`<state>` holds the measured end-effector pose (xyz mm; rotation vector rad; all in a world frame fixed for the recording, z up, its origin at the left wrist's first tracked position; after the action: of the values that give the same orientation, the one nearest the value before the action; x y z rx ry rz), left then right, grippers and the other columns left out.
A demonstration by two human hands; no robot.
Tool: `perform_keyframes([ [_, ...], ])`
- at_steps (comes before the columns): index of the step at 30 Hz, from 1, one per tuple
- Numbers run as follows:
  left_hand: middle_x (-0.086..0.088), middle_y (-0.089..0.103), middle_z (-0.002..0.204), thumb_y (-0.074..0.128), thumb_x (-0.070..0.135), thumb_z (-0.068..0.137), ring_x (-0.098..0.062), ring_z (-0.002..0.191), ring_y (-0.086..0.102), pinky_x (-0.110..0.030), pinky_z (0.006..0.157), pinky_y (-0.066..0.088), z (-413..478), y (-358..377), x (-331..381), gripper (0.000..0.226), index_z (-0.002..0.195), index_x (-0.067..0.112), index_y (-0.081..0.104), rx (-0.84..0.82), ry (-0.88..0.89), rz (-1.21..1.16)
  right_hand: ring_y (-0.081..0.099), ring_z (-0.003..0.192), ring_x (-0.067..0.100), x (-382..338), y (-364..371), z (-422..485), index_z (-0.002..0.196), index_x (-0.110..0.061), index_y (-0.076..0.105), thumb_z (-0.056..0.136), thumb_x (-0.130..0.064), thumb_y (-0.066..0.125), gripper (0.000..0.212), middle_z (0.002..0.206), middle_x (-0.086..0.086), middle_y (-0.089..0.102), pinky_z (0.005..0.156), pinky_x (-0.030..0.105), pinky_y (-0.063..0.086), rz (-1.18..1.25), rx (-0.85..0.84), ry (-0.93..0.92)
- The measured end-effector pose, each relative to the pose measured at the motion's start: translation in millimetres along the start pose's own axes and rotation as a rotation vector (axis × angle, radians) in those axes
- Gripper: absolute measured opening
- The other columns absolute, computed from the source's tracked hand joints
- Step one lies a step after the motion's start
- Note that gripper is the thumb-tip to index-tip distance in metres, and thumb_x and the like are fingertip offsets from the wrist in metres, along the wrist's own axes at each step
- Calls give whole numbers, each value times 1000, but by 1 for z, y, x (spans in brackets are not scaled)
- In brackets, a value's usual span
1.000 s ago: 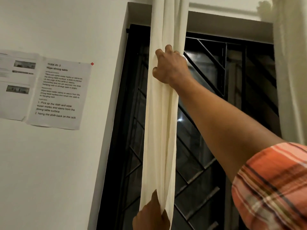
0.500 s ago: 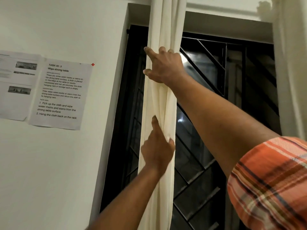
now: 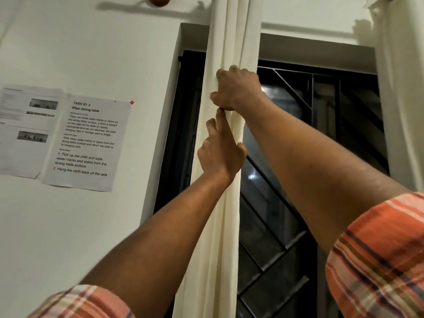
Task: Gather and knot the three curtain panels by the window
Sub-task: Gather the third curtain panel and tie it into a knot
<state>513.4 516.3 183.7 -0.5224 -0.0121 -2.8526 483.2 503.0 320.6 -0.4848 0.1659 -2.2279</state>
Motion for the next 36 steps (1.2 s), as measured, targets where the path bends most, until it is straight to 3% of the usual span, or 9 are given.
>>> perform_keyframes([
  [4, -6, 51, 122, 66, 25, 83, -31, 92, 63, -34, 67, 40, -2, 7, -8, 86, 147, 23, 9, -55, -69, -14, 43, 122, 30, -9, 20, -5, 127, -24, 55, 83, -50, 57, 51, 132, 6, 46, 95, 50, 42, 81, -167, -87],
  [8, -7, 64, 97, 59, 10, 81, -29, 79, 65, -39, 69, 54, -4, 8, -13, 87, 148, 23, 5, -65, -75, -15, 37, 127, 32, 2, 16, -4, 129, -24, 53, 84, -59, 47, 58, 135, 9, 43, 97, 62, 35, -54, -43, 4],
  [15, -5, 67, 95, 55, 10, 86, -29, 76, 66, -44, 70, 57, -7, 12, -11, 56, 134, 18, 27, -59, 27, -12, 55, 91, 22, -1, 36, -16, 117, -19, 57, 83, -51, 64, 48, 110, 2, 57, 70, 36, 45, 342, -431, 61],
  [18, -7, 66, 97, 54, 10, 85, -30, 79, 65, -44, 71, 57, -5, 10, -14, 47, 127, 14, 34, -77, -4, -11, 56, 84, 24, -8, 22, -10, 105, -17, 56, 84, -36, 63, 29, 103, 4, 59, 66, 34, 40, 249, -218, -13],
  [20, -7, 65, 95, 52, 9, 84, -29, 77, 64, -42, 69, 56, -6, 8, -14, 41, 122, 12, 40, -85, -14, -18, 56, 96, 30, -11, 13, -8, 120, -18, 48, 83, -32, 58, 41, 113, 8, 56, 70, 36, 37, 111, -13, -62],
  [24, -5, 65, 93, 52, 10, 87, -23, 73, 61, -34, 66, 53, -7, 8, -10, 27, 113, 11, 49, -99, 9, -18, 42, 120, 35, -6, 23, -4, 139, -25, 35, 82, -41, 55, 62, 133, 11, 42, 85, 45, 46, 74, -20, -34],
  [28, -7, 66, 97, 53, 16, 90, -28, 81, 65, -33, 66, 50, -7, 11, -11, 21, 110, 10, 54, -108, 37, 23, 52, 98, 27, -2, 33, -7, 115, -17, 55, 83, -45, 55, 42, 112, 5, 56, 78, 39, 45, 70, -129, 17],
  [32, -9, 67, 95, 52, 18, 93, -29, 80, 66, -35, 70, 54, -7, 11, -15, 22, 112, 9, 55, -104, 63, 68, 58, 72, 19, -4, 56, -25, 80, -16, 54, 83, -43, 65, 29, 83, 0, 60, 61, 33, 42, 261, -474, 101],
  [36, -8, 67, 89, 51, 16, 92, -28, 74, 65, -39, 68, 57, -5, 14, -17, 21, 111, 10, 56, -91, 57, 77, 54, 70, 19, -11, 48, -28, 84, -15, 53, 84, -27, 58, 14, 83, 1, 58, 64, 33, 42, 220, -305, 70],
])
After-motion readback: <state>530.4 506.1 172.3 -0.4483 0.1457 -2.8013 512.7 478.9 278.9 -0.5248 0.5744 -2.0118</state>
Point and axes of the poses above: each hand's wrist, its own z-axis towards the middle knuckle, its own y-axis out of the palm, x = y × z, the point moved 8 cm from there along z, towards the middle knuckle
